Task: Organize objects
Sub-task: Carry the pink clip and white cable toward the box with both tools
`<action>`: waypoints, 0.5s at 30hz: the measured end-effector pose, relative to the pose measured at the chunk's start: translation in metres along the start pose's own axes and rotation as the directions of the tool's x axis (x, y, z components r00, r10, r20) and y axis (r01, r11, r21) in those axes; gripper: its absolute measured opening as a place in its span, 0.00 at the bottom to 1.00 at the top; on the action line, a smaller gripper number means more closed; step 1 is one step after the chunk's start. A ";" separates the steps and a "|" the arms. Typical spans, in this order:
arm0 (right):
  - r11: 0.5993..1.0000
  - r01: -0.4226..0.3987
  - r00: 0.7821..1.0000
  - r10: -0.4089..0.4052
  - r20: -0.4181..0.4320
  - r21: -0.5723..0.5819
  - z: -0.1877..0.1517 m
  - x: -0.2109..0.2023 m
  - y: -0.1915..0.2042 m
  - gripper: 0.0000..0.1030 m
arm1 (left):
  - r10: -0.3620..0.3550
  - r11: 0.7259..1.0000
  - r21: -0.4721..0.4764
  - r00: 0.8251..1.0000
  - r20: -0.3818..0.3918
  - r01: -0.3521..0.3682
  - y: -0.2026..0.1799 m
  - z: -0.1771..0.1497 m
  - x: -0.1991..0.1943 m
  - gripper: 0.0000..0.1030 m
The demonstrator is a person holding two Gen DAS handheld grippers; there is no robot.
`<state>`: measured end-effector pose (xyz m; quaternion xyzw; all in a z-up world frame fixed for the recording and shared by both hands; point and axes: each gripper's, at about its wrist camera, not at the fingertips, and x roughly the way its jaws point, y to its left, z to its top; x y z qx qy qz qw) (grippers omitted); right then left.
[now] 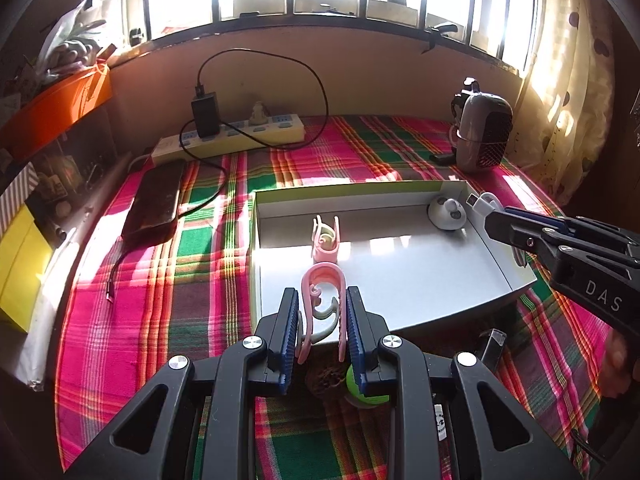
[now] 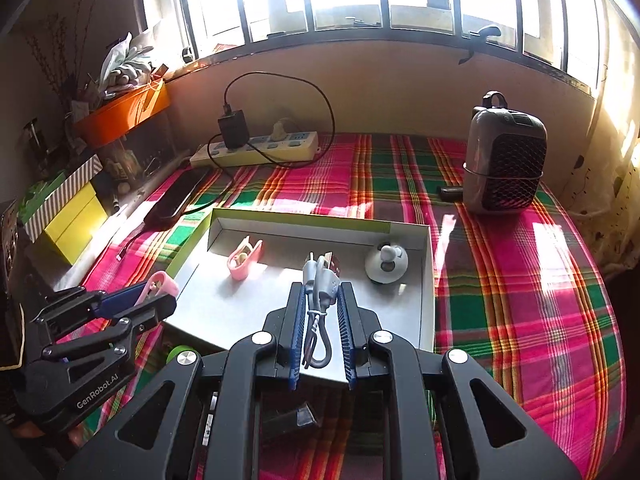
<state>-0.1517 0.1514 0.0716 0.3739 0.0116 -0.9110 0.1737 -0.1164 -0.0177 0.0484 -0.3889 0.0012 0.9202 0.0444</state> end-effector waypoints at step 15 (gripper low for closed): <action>0.999 -0.052 0.994 0.051 -0.096 -0.012 0.032 0.067 0.006 0.17 | 0.005 1.000 -0.021 0.999 -0.046 -0.006 0.003 0.012 0.036 0.21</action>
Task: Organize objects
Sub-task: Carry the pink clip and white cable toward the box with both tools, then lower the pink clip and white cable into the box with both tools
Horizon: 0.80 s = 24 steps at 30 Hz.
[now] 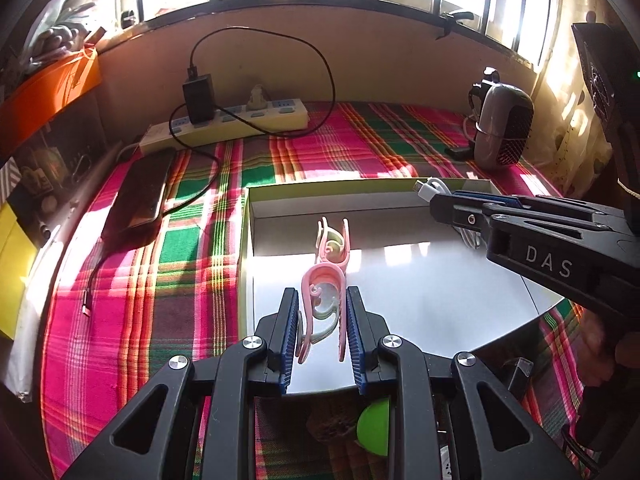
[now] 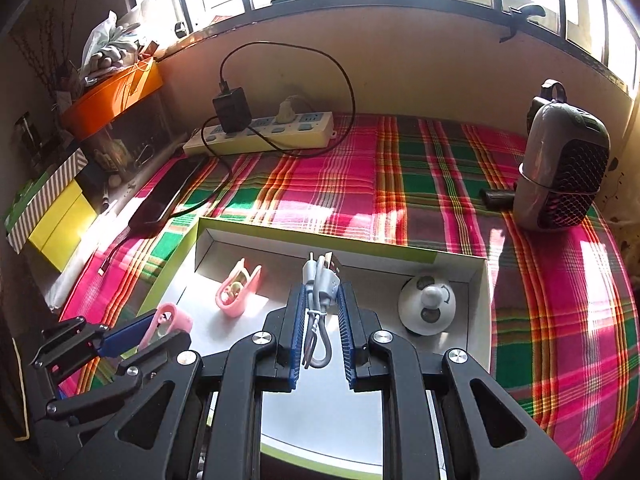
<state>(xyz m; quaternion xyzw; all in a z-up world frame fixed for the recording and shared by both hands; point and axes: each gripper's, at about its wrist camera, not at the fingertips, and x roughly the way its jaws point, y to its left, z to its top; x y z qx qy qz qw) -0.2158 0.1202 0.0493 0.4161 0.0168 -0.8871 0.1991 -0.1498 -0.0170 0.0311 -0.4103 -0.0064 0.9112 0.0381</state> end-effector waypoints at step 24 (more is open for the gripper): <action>1.000 -0.031 0.993 0.031 -0.118 0.006 0.015 0.054 0.014 0.17 | 0.002 1.000 -0.015 0.999 -0.043 -0.003 0.006 0.001 0.024 0.21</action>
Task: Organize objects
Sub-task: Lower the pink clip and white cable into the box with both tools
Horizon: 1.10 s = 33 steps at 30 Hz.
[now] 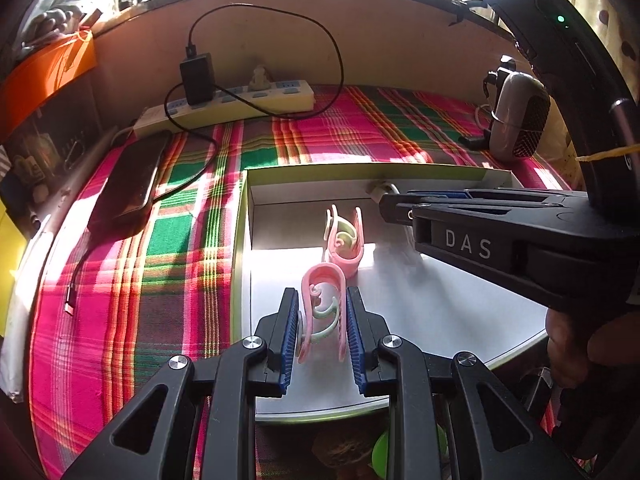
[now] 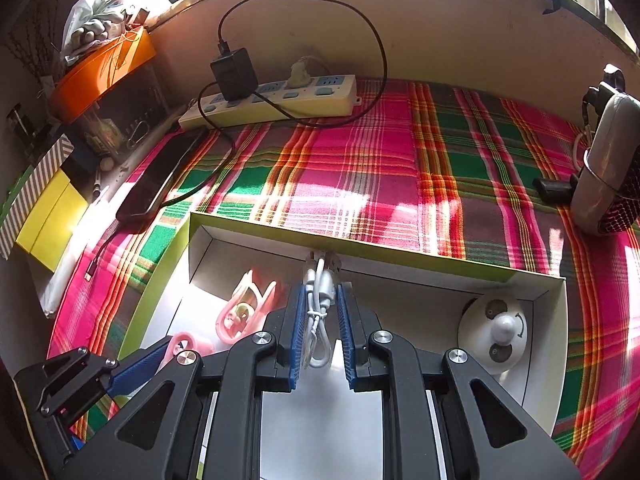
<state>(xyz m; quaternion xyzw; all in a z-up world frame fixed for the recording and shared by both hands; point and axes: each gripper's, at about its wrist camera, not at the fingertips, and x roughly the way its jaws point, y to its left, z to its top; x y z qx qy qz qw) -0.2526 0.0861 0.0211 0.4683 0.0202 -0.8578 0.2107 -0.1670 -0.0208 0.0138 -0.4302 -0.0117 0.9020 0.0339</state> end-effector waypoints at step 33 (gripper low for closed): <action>1.000 -0.014 1.000 0.014 -0.018 0.028 0.001 0.005 0.006 0.17 | 0.023 1.000 0.015 1.000 -0.002 -0.023 0.001 0.002 0.005 0.21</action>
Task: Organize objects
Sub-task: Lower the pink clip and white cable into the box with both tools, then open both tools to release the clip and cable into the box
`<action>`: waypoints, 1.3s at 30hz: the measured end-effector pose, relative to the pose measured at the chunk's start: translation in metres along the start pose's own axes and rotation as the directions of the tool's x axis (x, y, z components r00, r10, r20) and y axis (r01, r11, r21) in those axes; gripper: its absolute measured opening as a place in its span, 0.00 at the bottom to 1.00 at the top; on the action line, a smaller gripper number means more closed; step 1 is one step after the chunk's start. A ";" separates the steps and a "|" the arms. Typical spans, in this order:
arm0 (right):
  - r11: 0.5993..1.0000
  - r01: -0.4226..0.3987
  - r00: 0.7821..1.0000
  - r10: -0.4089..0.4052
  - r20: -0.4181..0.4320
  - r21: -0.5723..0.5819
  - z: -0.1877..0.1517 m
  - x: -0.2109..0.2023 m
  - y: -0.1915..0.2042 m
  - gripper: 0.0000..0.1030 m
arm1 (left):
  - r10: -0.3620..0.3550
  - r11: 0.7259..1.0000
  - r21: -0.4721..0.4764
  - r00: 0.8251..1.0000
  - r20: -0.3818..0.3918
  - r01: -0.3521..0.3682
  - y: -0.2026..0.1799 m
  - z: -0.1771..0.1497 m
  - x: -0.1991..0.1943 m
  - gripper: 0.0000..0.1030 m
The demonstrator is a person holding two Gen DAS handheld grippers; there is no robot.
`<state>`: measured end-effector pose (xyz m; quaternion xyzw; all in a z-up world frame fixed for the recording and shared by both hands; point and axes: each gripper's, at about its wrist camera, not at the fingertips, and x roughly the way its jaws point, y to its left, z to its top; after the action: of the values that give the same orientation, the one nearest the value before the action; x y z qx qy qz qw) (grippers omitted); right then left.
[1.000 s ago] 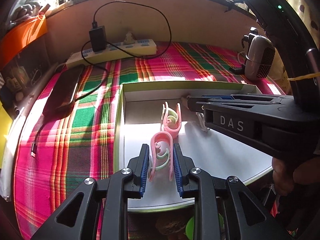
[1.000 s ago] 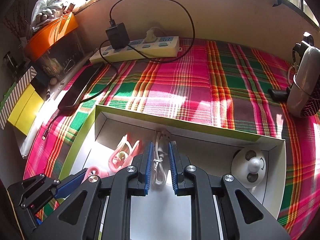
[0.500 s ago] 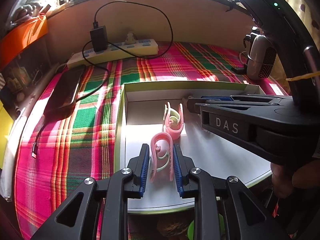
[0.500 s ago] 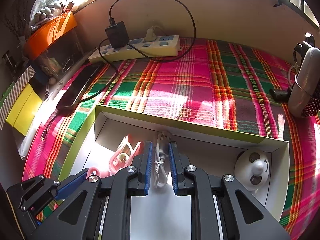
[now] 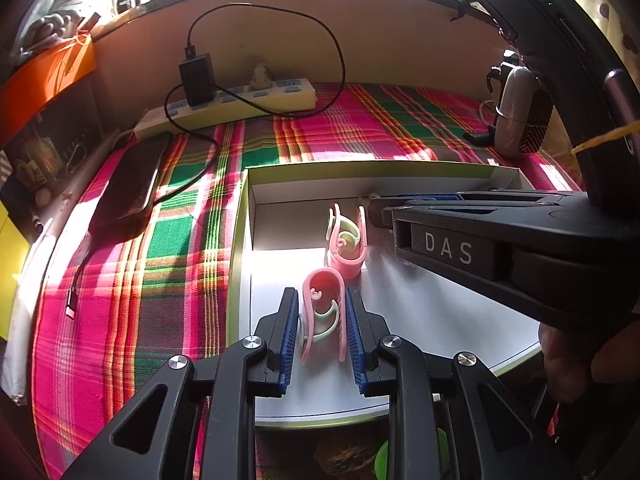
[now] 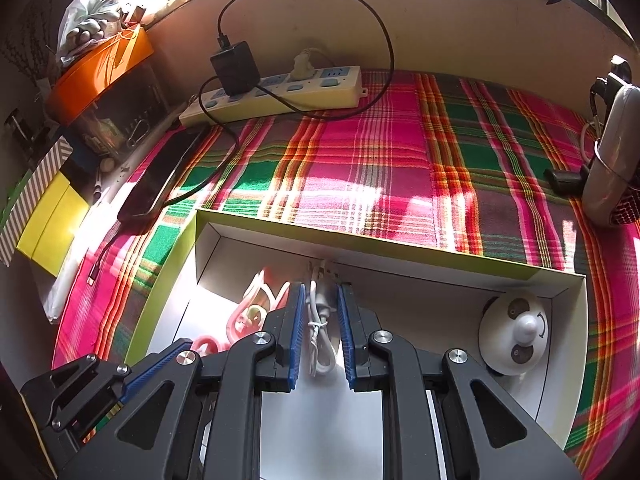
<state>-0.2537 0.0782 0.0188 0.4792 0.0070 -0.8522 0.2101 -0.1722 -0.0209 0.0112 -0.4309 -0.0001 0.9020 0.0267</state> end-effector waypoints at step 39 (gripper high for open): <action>0.999 0.035 0.993 -0.039 0.111 0.040 -0.032 -0.066 0.003 0.37 | 0.016 1.000 0.000 0.996 0.086 -0.016 -0.010 -0.016 -0.056 0.27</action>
<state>-0.1970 0.1058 0.0561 0.4347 -0.0121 -0.8813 0.1850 -0.1240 -0.0137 0.0445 -0.3915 0.0025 0.9199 0.0197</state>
